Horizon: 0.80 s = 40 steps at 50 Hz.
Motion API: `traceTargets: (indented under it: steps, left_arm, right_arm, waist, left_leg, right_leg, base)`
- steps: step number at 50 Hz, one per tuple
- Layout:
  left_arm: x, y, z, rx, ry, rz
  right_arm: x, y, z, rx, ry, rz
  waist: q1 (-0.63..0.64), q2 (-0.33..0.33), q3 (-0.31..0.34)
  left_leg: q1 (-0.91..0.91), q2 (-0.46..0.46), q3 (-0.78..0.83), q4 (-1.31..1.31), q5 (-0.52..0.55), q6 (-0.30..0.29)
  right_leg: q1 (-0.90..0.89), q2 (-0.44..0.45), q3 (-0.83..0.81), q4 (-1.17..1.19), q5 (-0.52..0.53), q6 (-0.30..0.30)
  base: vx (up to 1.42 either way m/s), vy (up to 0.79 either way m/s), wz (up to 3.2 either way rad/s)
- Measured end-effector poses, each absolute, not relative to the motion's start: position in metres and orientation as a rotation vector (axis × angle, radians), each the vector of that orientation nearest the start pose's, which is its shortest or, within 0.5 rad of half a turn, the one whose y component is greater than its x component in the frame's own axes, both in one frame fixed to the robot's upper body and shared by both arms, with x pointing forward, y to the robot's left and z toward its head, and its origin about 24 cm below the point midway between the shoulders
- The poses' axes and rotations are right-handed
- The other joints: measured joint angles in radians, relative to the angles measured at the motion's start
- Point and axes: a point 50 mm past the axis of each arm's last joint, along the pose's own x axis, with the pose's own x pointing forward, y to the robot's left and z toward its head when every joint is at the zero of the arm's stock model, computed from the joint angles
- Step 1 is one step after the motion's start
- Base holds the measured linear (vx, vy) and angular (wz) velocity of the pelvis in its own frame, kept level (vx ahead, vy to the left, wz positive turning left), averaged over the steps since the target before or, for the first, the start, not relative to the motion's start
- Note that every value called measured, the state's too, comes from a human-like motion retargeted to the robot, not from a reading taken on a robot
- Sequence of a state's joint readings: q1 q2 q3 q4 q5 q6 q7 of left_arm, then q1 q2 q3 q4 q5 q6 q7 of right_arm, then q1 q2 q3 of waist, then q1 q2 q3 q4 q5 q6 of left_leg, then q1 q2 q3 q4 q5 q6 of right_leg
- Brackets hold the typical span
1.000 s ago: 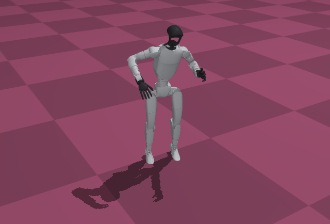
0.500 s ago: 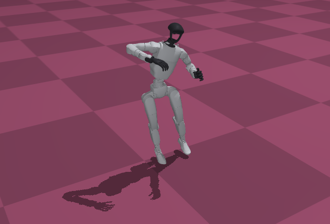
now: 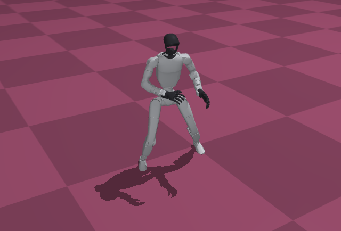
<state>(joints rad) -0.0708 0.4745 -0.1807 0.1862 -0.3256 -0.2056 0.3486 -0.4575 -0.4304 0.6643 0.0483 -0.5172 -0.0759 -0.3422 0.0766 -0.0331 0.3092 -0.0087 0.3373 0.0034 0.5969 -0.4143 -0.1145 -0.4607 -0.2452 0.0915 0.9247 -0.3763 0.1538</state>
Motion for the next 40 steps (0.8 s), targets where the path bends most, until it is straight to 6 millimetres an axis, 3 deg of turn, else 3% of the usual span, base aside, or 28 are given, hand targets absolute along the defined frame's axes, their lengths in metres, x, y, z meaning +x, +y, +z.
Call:
traceTargets:
  steps: [2, 3, 5, 7, 8, 10, 12, 14, 16, 19, 21, 22, 23, 25, 27, 28, 30, 33, 36, 38, 40]
  left_arm:
    - [0.259, 0.224, 0.077, 0.135, -0.163, 0.092]
    - [0.258, 0.219, 0.097, 0.15, -0.226, -0.002]
    - [0.245, 0.201, 0.131, 0.213, -0.352, -0.187]
    - [0.229, 0.182, 0.153, 0.243, -0.484, -0.274]
    - [0.22, 0.176, 0.159, 0.236, -0.541, -0.282]
    - [0.206, 0.171, 0.167, 0.208, -0.616, -0.261]
    - [0.196, 0.171, 0.167, 0.171, -0.626, -0.23]
    - [0.189, 0.171, 0.162, 0.126, -0.596, -0.228]
    - [0.189, 0.168, 0.155, 0.074, -0.546, -0.266]
    - [0.191, 0.161, 0.14, 0.031, -0.453, -0.361]
    - [0.191, 0.158, 0.127, 0.033, -0.383, -0.423]
    - [0.192, 0.157, 0.121, 0.037, -0.347, -0.447]
    - [0.194, 0.159, 0.114, 0.041, -0.313, -0.457]
    - [0.198, 0.167, 0.1, 0.051, -0.244, -0.418]
    - [0.206, 0.19, 0.079, 0.079, -0.149, -0.262]
    - [0.208, 0.205, 0.065, 0.081, -0.087, -0.136]
    - [0.209, 0.227, 0.027, 0.068, 0.072, 0.114]
    - [0.216, 0.222, -0.018, -0.035, 0.26, 0.342]
    - [0.214, 0.208, -0.028, -0.171, 0.298, 0.367]
    - [0.212, 0.2, -0.025, -0.211, 0.277, 0.302]
    - [0.21, 0.192, -0.019, -0.183, 0.239, 0.214]
  right_arm:
    - [0.265, -0.061, 0.178, -0.795, -0.906, 0.393]
    - [0.252, -0.07, 0.203, -0.74, -0.982, 0.412]
    - [0.219, -0.102, 0.229, -0.647, -1.03, 0.43]
    - [0.199, -0.134, 0.222, -0.547, -0.918, 0.426]
    - [0.196, -0.148, 0.212, -0.506, -0.824, 0.414]
    - [0.201, -0.175, 0.181, -0.519, -0.605, 0.363]
    - [0.207, -0.203, 0.139, -0.68, -0.367, 0.293]
    - [0.203, -0.231, 0.096, -0.848, -0.152, 0.237]
    - [0.19, -0.257, 0.06, -0.878, 0.04, 0.183]
    - [0.166, -0.292, 0.02, -0.746, 0.278, 0.06]
    - [0.153, -0.309, 0.003, -0.717, 0.391, -0.01]
    - [0.15, -0.316, -0.003, -0.728, 0.431, -0.035]
    - [0.151, -0.32, -0.006, -0.756, 0.453, -0.052]
    - [0.165, -0.322, -0.01, -0.822, 0.455, -0.069]
    - [0.199, -0.307, -0.006, -0.879, 0.359, -0.106]
    - [0.221, -0.293, -0.002, -0.905, 0.285, -0.137]
    - [0.258, -0.256, 0.007, -0.911, 0.148, -0.179]
    - [0.291, -0.193, 0.02, -0.798, 0.02, -0.139]
    - [0.29, -0.157, 0.033, -0.742, -0.094, -0.023]
    - [0.28, -0.151, 0.039, -0.763, -0.151, 0.051]
    - [0.266, -0.153, 0.038, -0.757, -0.158, 0.082]
  waist:
    - [-0.002, -0.06, -0.065]
    - [0.007, -0.09, -0.101]
    - [0.007, -0.155, -0.168]
    - [-0.011, -0.214, -0.216]
    - [-0.021, -0.225, -0.232]
    - [-0.044, -0.201, -0.242]
    - [-0.073, -0.16, -0.259]
    - [-0.08, -0.096, -0.275]
    - [-0.082, -0.019, -0.263]
    - [-0.05, 0.104, -0.23]
    - [-0.004, 0.176, -0.212]
    - [0.017, 0.201, -0.2]
    - [0.033, 0.213, -0.184]
    - [0.041, 0.196, -0.124]
    - [0.014, 0.174, -0.03]
    - [0.0, 0.172, 0.023]
    - [-0.021, 0.155, 0.123]
    - [-0.044, 0.114, 0.184]
    - [-0.066, 0.086, 0.157]
    - [-0.07, 0.084, 0.115]
    - [-0.059, 0.071, 0.066]
  left_leg:
    - [0.036, 0.042, 0.086, -0.116, 0.233, 0.023]
    - [0.051, 0.04, 0.118, -0.206, 0.361, 0.035]
    - [0.029, -0.052, 0.052, -0.299, 0.466, 0.012]
    - [-0.01, -0.224, -0.079, -0.333, 0.442, -0.024]
    - [-0.021, -0.279, -0.088, -0.347, 0.442, -0.043]
    - [-0.022, -0.27, 0.011, -0.349, 0.444, -0.094]
    - [-0.006, -0.281, 0.166, -0.39, 0.481, -0.085]
    - [-0.007, -0.323, 0.225, -0.457, 0.559, -0.054]
    - [-0.025, -0.356, 0.139, -0.487, 0.63, -0.046]
    - [-0.055, -0.406, -0.123, -0.502, 0.65, -0.107]
    - [-0.06, -0.425, -0.194, -0.501, 0.61, -0.142]
    - [-0.067, -0.428, -0.159, -0.474, 0.542, -0.124]
    - [-0.082, -0.428, -0.072, -0.41, 0.405, -0.062]
    - [-0.145, -0.432, 0.058, -0.185, 0.062, 0.098]
    - [-0.328, -0.373, 0.058, 0.261, -0.139, 0.187]
    - [-0.413, -0.317, 0.042, 0.465, -0.153, 0.167]
    - [-0.492, -0.218, 0.032, 0.689, -0.104, 0.125]
    - [-0.443, -0.132, 0.086, 0.642, -0.087, 0.192]
    - [-0.351, -0.119, 0.104, 0.457, -0.048, 0.231]
    - [-0.319, -0.131, 0.085, 0.338, 0.04, 0.214]
    - [-0.295, -0.167, 0.055, 0.228, 0.124, 0.156]
  right_leg:
    - [0.069, 0.034, -0.075, -0.094, 0.03, -0.001]
    - [0.13, 0.061, -0.118, -0.218, 0.074, -0.018]
    - [0.29, 0.091, -0.217, -0.515, 0.252, -0.012]
    - [0.414, 0.108, -0.241, -0.788, 0.57, 0.056]
    - [0.447, 0.135, -0.198, -0.882, 0.737, 0.095]
    - [0.46, 0.255, -0.045, -0.912, 0.9, 0.108]
    - [0.453, 0.277, 0.031, -0.887, 0.881, 0.108]
    - [0.414, 0.224, -0.039, -0.838, 0.827, 0.102]
    - [0.395, 0.174, -0.135, -0.791, 0.751, 0.078]
    - [0.398, 0.114, -0.206, -0.777, 0.64, 0.071]
    - [0.387, 0.056, -0.254, -0.767, 0.58, 0.076]
    - [0.376, 0.011, -0.281, -0.761, 0.565, 0.077]
    - [0.359, -0.05, -0.308, -0.756, 0.572, 0.076]
    - [0.322, -0.178, -0.271, -0.735, 0.594, 0.079]
    - [0.262, -0.185, -0.109, -0.583, 0.393, 0.044]
    - [0.219, -0.143, -0.044, -0.454, 0.242, 0.01]
    - [0.133, -0.062, 0.012, -0.208, 0.055, -0.067]
    - [0.072, 0.001, 0.004, -0.099, 0.057, -0.087]
    - [0.123, 0.022, -0.036, -0.213, 0.117, -0.066]
    - [0.179, 0.033, -0.072, -0.356, 0.197, -0.067]
    - [0.226, 0.034, -0.097, -0.492, 0.286, -0.038]
  base:
    - [0.67, -1.31, 0.04]
    - [0.65, -1.3, 0.6]
    - [0.61, -1.23, 1.21]
    - [0.5, -1.16, 1.54]
    - [0.41, -1.3, 1.22]
    - [0.36, -1.44, 0.87]
    - [0.26, -1.04, 0.51]
    - [0.14, -0.7, 0.13]
    - [0.13, -0.83, 0.28]
    - [0.13, -0.97, 0.15]
    - [0.12, -0.98, -0.29]
    - [0.09, -0.99, -0.35]
    - [0.05, -1.0, -0.28]
    - [-0.01, -1.04, -0.14]
    - [-0.08, -1.11, -0.19]
    - [-0.07, -1.08, -0.67]
    - [-0.03, -0.95, -1.06]
    - [0.07, -0.68, -0.78]
    - [0.18, -0.47, -0.14]
    - [0.14, -0.34, -0.02]
    - [0.12, -0.29, -0.09]
